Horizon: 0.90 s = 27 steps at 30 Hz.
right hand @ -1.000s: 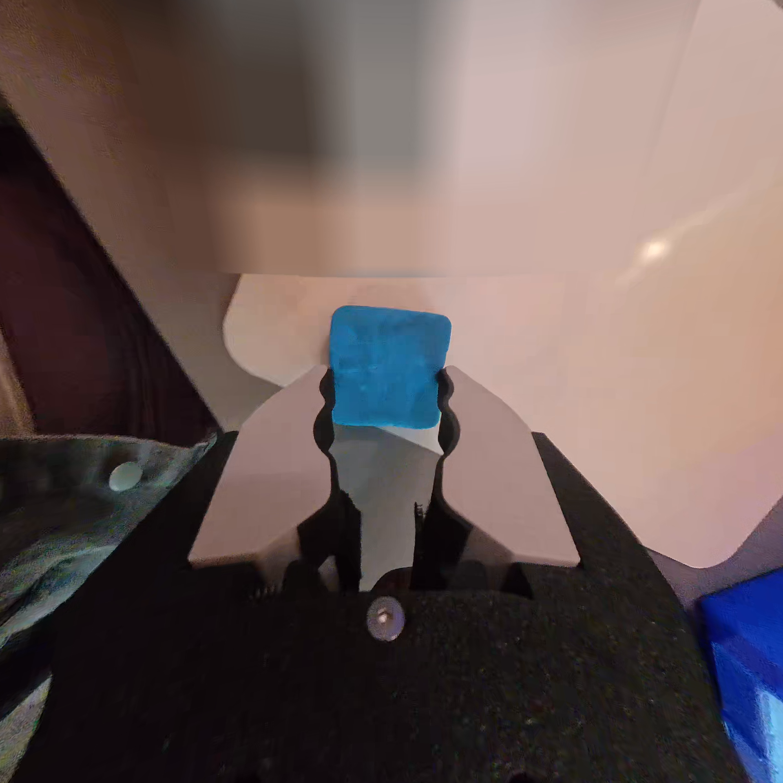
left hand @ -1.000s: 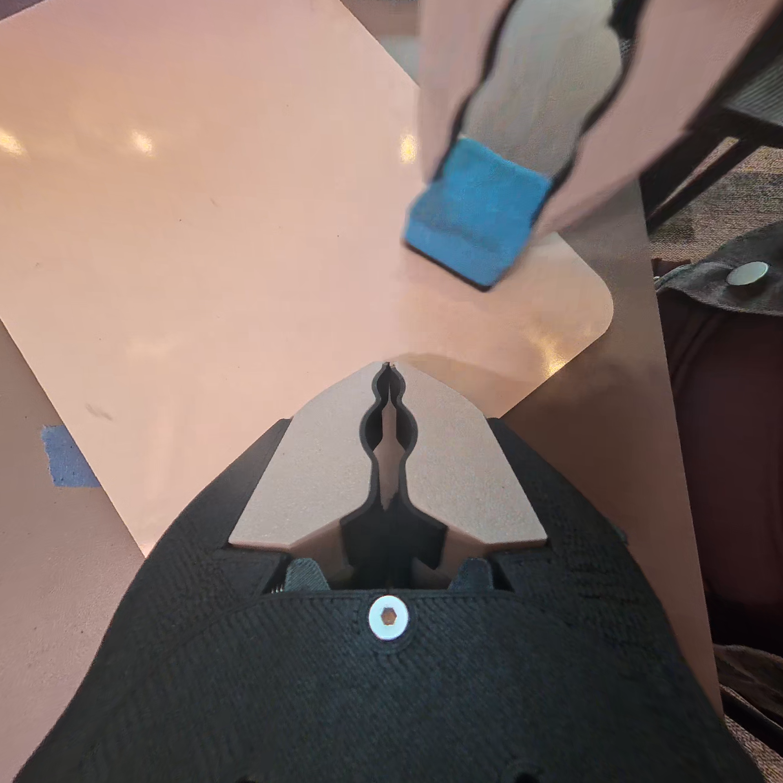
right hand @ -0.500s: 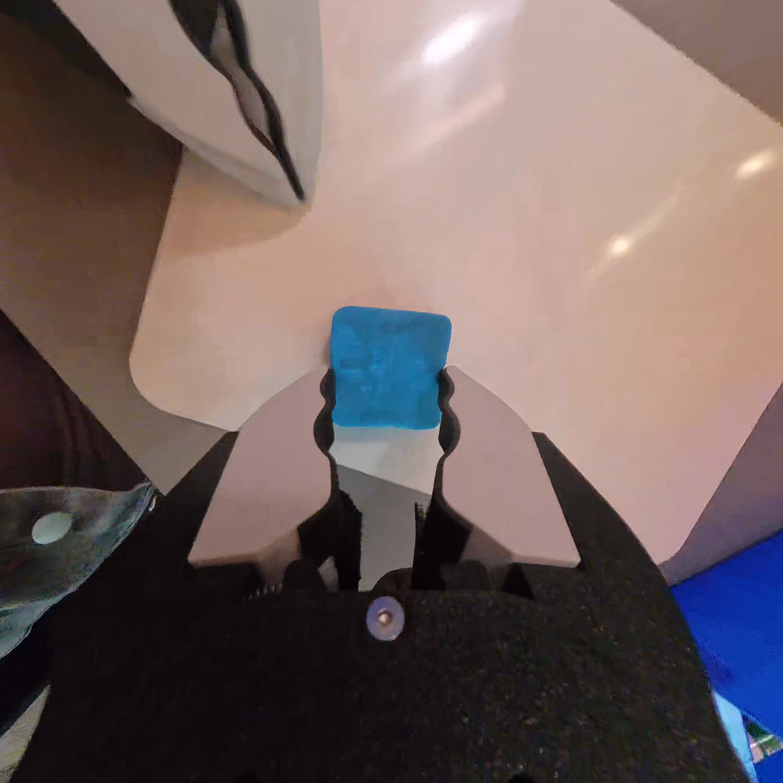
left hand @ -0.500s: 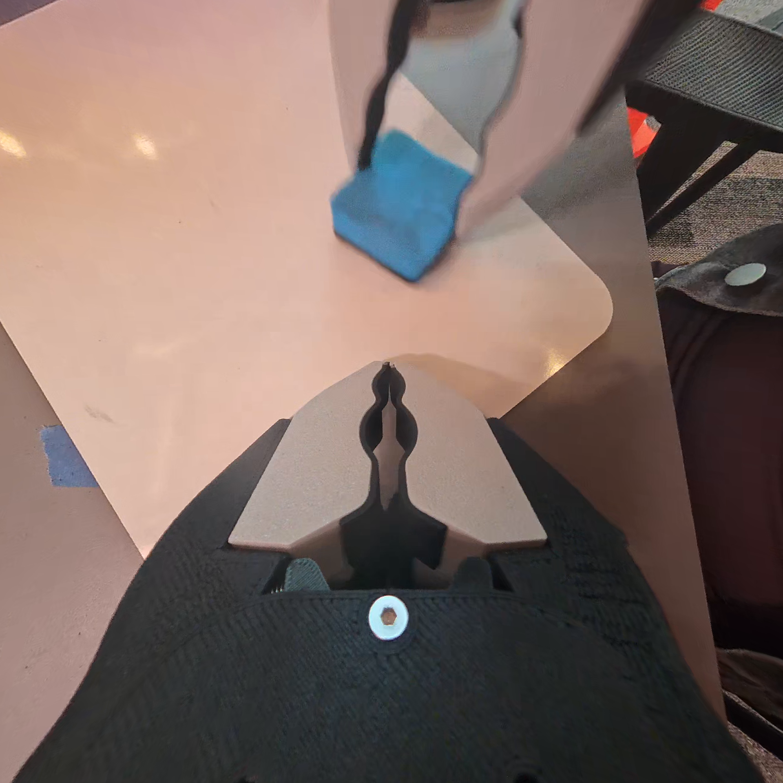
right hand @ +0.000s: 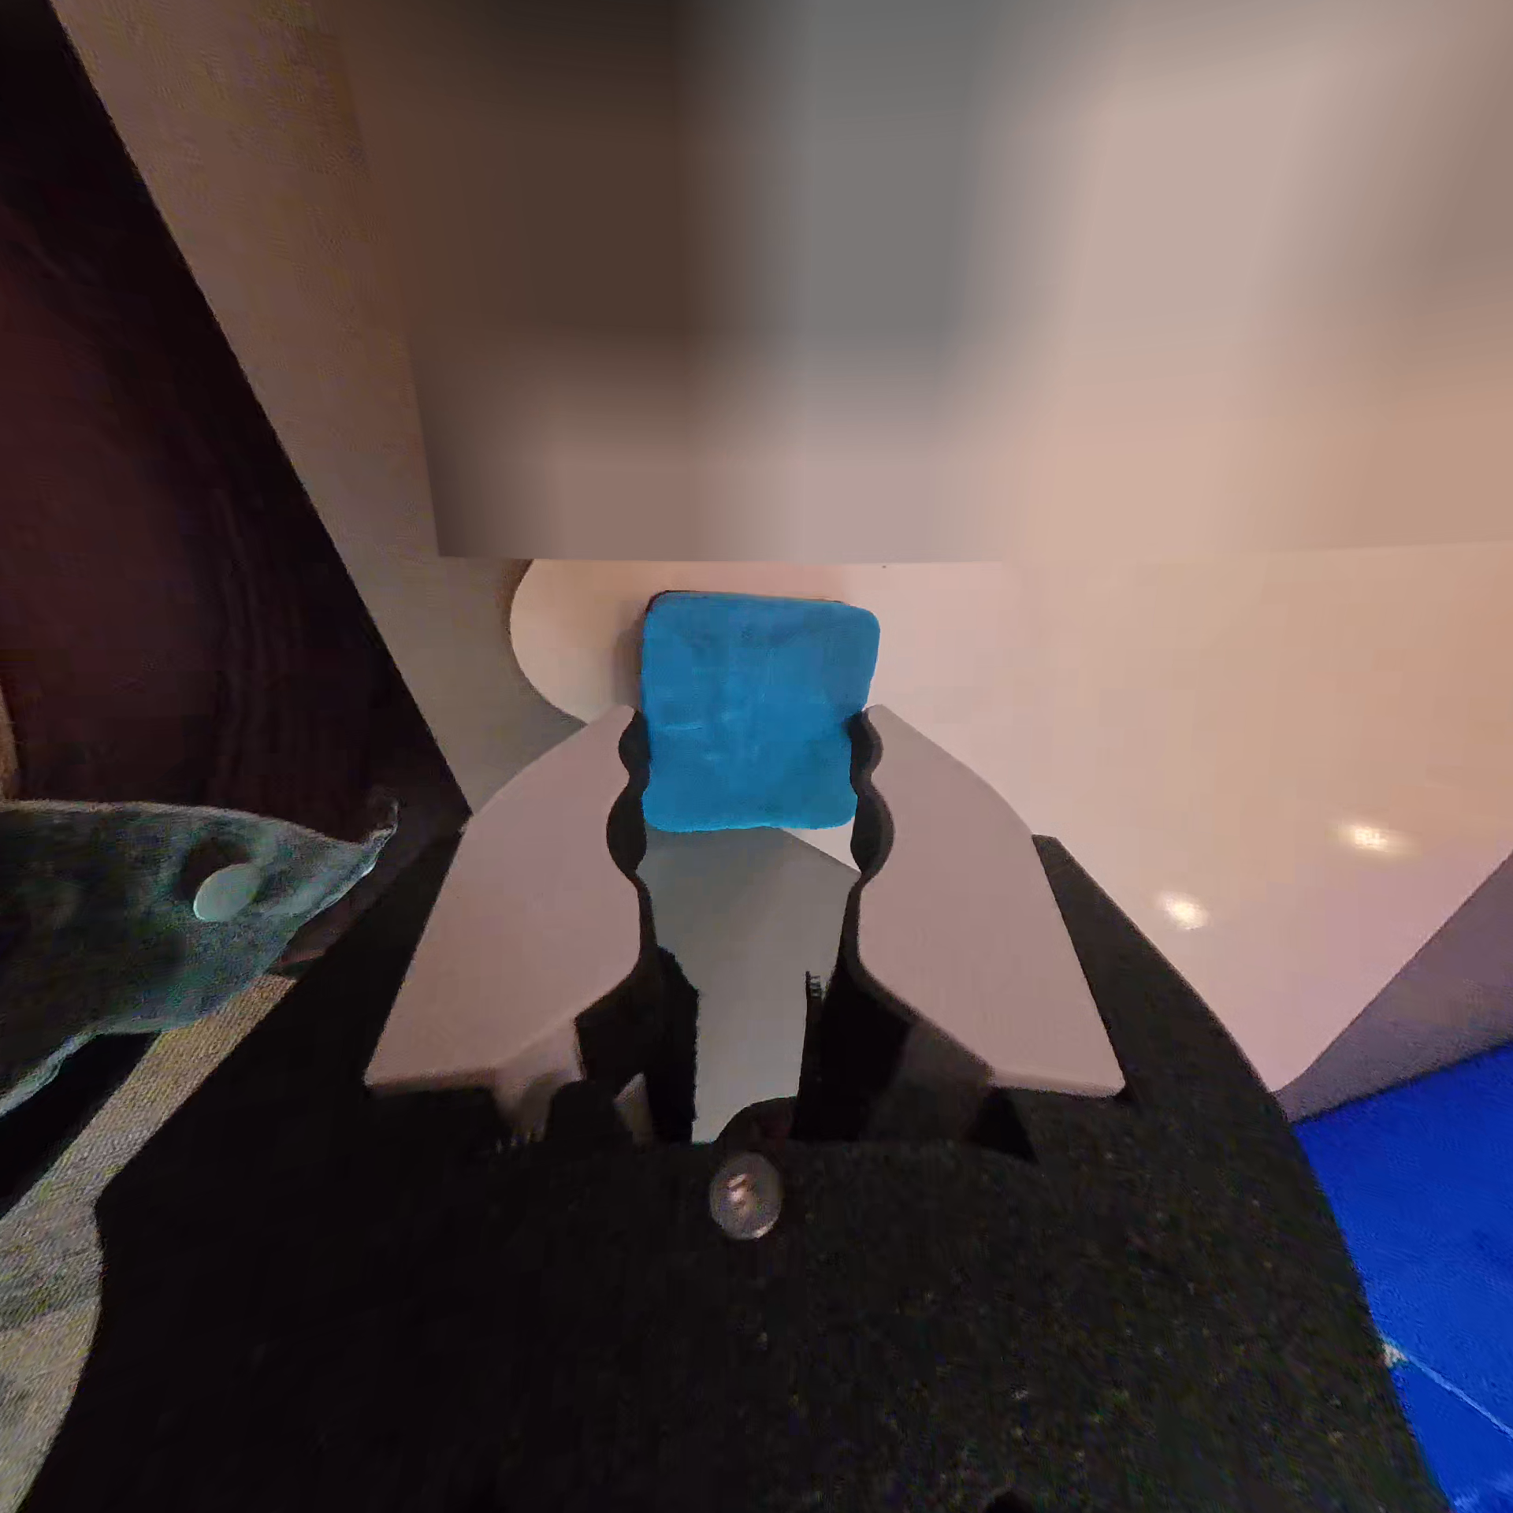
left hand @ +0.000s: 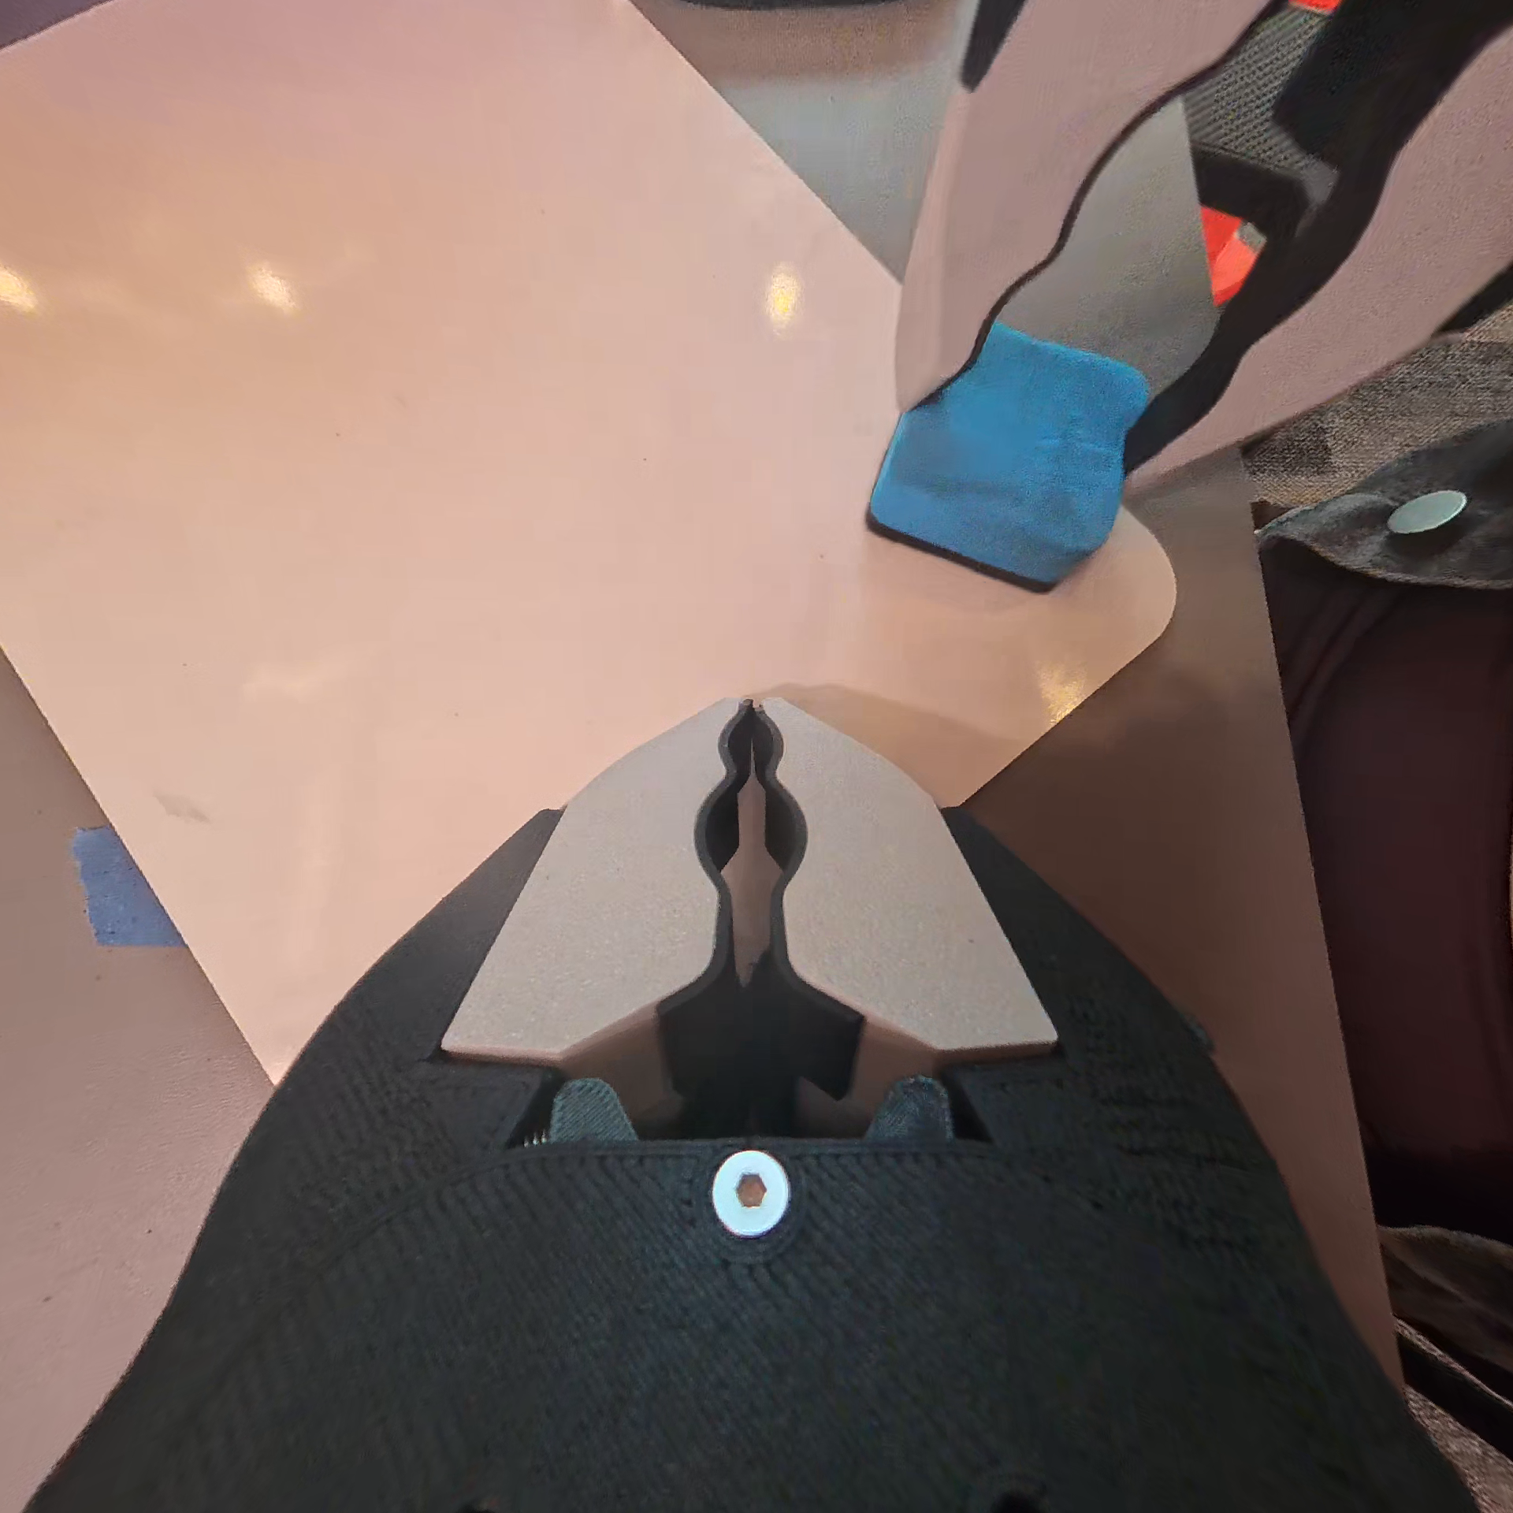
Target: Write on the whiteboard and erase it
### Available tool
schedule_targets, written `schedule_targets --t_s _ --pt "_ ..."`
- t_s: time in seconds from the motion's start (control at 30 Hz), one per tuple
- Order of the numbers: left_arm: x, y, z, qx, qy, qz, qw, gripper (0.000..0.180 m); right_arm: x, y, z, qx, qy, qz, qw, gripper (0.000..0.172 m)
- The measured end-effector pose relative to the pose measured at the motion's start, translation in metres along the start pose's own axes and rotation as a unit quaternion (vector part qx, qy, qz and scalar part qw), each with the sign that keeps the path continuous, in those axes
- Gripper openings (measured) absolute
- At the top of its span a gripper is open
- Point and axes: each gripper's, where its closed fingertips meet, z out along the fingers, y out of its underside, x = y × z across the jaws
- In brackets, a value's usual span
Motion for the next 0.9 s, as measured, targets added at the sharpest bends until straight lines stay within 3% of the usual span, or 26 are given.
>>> schedule_targets --t_s 0.17,0.23,0.3,0.4,0.5,0.6,0.73,0.83,0.9 --pt "0.006 0.001 -0.001 -0.003 0.000 0.027 1.000 0.000 0.055 0.019 0.005 -0.009 0.003 0.061 0.998 0.049" --pt "0.009 0.003 -0.004 -0.019 -0.058 0.109 0.992 0.001 0.063 0.009 0.008 0.006 -0.012 0.056 0.998 0.049" --pt "0.027 -0.007 -0.008 0.009 -0.103 0.137 0.985 0.001 0.068 0.000 0.010 0.024 -0.032 0.065 0.997 0.049" --pt "0.054 -0.027 -0.003 0.063 -0.121 0.083 0.987 0.001 0.064 -0.026 0.015 0.057 -0.062 0.044 0.995 0.049" --pt "0.058 -0.013 0.014 0.014 -0.126 0.046 0.991 0.001 0.051 -0.065 0.023 0.085 -0.089 -0.010 0.992 0.049" --pt "0.056 -0.015 0.015 0.021 -0.134 0.023 0.990 0.001 0.044 -0.101 0.033 0.091 -0.094 -0.072 0.989 0.049" --pt "0.061 -0.016 0.017 0.003 -0.138 0.049 0.989 0.001 0.050 -0.140 0.045 0.091 -0.085 -0.124 0.984 0.049" --pt "0.053 -0.032 0.011 0.025 -0.190 0.102 0.976 0.000 0.052 -0.150 0.049 0.083 -0.101 -0.138 0.982 0.049" --pt "0.046 -0.030 0.016 0.005 -0.192 0.097 0.977 0.001 0.053 -0.151 0.049 0.079 -0.102 -0.152 0.980 0.049"
